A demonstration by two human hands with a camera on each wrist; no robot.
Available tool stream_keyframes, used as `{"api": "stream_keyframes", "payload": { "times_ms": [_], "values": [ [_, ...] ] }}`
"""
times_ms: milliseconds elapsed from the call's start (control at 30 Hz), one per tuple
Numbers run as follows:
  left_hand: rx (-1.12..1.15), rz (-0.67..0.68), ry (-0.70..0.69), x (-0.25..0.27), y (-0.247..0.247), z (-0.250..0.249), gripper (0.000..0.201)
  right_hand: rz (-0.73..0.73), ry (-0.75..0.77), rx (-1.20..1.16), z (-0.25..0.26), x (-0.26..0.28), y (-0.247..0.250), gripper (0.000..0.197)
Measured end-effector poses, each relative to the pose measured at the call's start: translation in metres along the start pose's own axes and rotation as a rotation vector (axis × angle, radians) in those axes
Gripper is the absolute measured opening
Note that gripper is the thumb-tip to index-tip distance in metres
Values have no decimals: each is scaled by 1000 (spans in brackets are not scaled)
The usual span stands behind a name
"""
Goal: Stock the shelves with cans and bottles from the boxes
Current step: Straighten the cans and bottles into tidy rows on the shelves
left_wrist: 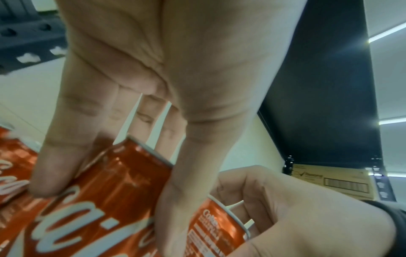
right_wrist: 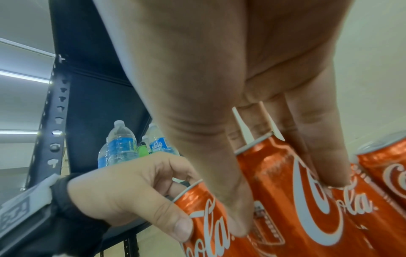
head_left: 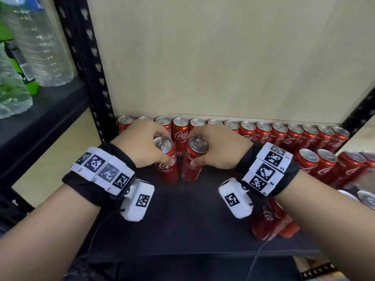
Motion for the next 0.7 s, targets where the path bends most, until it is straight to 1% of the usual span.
{"api": "stream_keyframes", "payload": {
  "times_ms": [133, 300, 400, 500, 600, 700],
  "values": [
    [10, 73, -43, 4, -11, -15, 61, 14, -23, -7, -9, 24, 3, 67],
    [52, 191, -114, 12, -25, -28, 51, 38, -36, -46, -19, 53, 7, 60],
    [44, 256, -176, 17, -37, -37, 51, 46, -58, -38, -25, 68, 5, 63],
    [48, 316, -205, 21, -50, -42, 53, 64, -75, -23, -28, 81, 3, 65],
    [57, 348, -224, 23, -63, -45, 56, 92, -79, -53, -28, 92, 1, 63],
    [38, 334, -261, 25, -74, -49, 65, 113, -83, -82, -28, 100, -5, 62]
  ]
}}
Point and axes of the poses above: each hand's wrist, its own x-axis away from the middle knuckle, its own y-axis out of the back of the hand, z = x × y, the point moved 3 cm from there along -x, towards the middle knuckle, and after that the axes turned 14 degrees about y, right-handed, at the moved point
